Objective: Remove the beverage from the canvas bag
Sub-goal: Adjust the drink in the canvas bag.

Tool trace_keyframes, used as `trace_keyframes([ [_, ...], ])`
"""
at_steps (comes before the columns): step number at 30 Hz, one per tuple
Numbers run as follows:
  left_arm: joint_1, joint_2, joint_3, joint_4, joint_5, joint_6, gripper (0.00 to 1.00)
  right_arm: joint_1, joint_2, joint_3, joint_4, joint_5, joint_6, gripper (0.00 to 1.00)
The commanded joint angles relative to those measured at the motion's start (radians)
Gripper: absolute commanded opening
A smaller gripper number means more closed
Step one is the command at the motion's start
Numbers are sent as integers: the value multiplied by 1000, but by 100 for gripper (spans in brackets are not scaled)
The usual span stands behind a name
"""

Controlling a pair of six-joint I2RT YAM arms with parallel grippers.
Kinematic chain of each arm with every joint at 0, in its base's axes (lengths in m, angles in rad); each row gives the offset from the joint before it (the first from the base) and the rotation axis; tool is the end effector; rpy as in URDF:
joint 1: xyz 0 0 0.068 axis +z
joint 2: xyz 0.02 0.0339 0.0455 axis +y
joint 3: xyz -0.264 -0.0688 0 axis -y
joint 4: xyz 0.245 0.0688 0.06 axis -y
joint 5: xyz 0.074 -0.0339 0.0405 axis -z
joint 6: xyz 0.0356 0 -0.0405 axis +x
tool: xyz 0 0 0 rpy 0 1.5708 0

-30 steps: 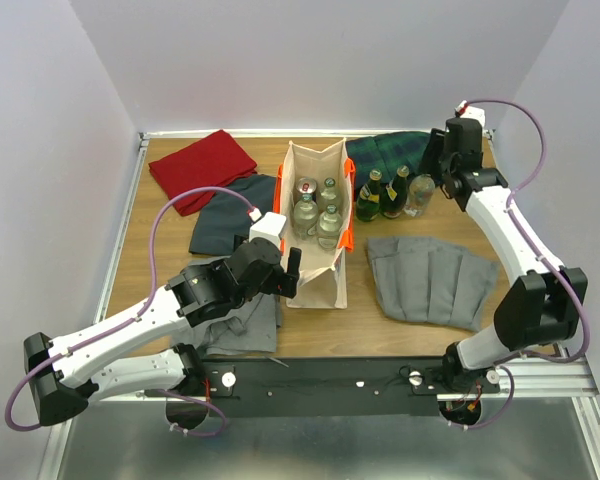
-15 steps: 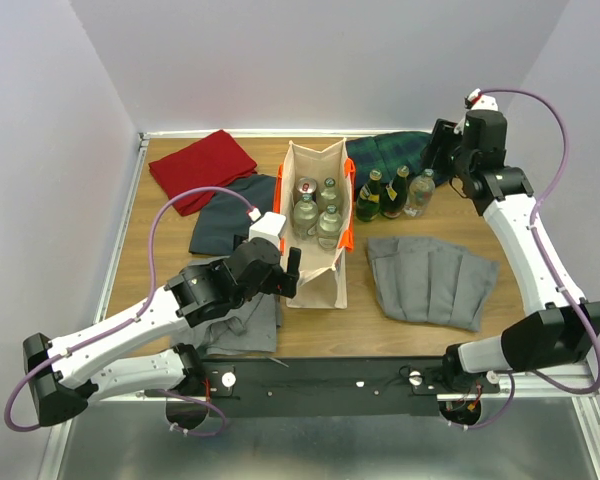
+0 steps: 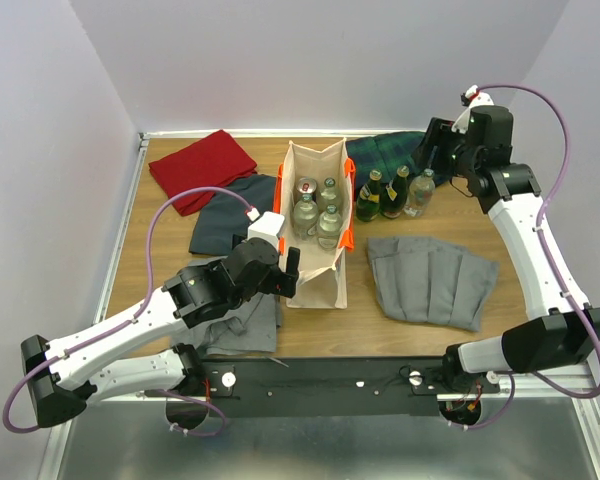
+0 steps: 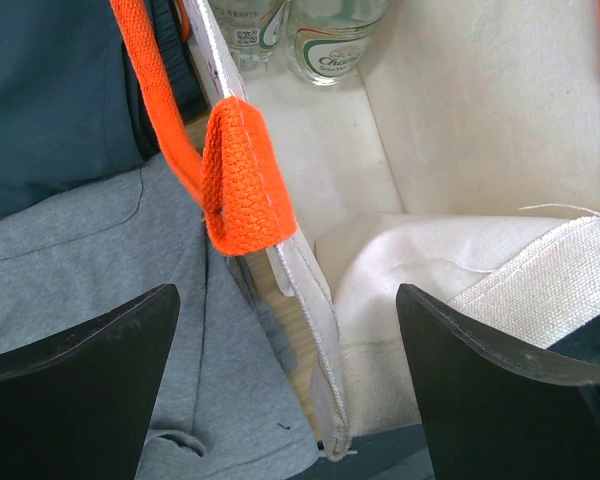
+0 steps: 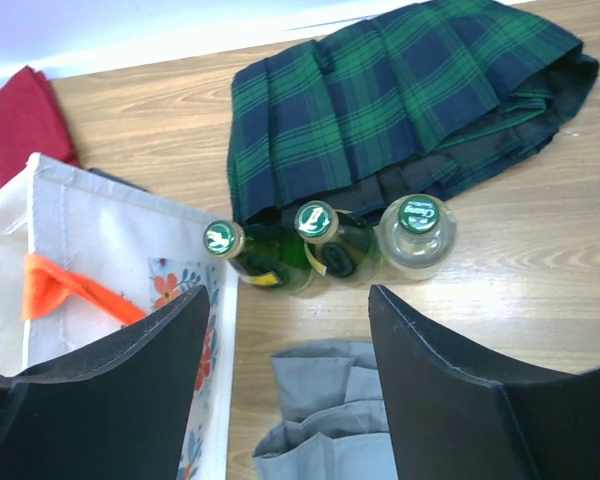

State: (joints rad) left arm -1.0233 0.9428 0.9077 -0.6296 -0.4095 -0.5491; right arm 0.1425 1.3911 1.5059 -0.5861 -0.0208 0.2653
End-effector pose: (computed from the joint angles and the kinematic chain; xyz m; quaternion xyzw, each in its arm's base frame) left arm 0.1140 -0.1598 0.3127 0.1203 0.8766 -0.1741 0.4322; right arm 0.3038 0.0443 0.4112 0.0469 0.8513 0.1145 0.5098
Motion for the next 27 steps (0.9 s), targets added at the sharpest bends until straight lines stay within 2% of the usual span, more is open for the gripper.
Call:
trace_keyframes([
  [1, -4, -15, -6, -15, 29, 14, 99, -3, -40, 19, -37, -118, -14, 77],
  [3, -3, -18, -6, -9, 29, 12, 99, -3, -34, 30, -49, -123, 20, 77],
  [6, -3, -19, -4, -5, 28, 8, 99, 6, -21, 33, -47, -253, -9, 77],
  [11, -3, -16, -6, -2, 28, 6, 99, 20, -44, 23, -18, -286, 32, 79],
  [17, -3, -4, 0, 1, 32, 9, 99, 63, -44, 56, -8, -393, 48, 81],
  [22, -4, 8, 2, 10, 37, 5, 99, 155, 11, 112, -40, -325, 35, 81],
  [27, -3, 4, -4, 10, 37, 3, 99, 330, 75, 206, -83, -197, 11, 81],
])
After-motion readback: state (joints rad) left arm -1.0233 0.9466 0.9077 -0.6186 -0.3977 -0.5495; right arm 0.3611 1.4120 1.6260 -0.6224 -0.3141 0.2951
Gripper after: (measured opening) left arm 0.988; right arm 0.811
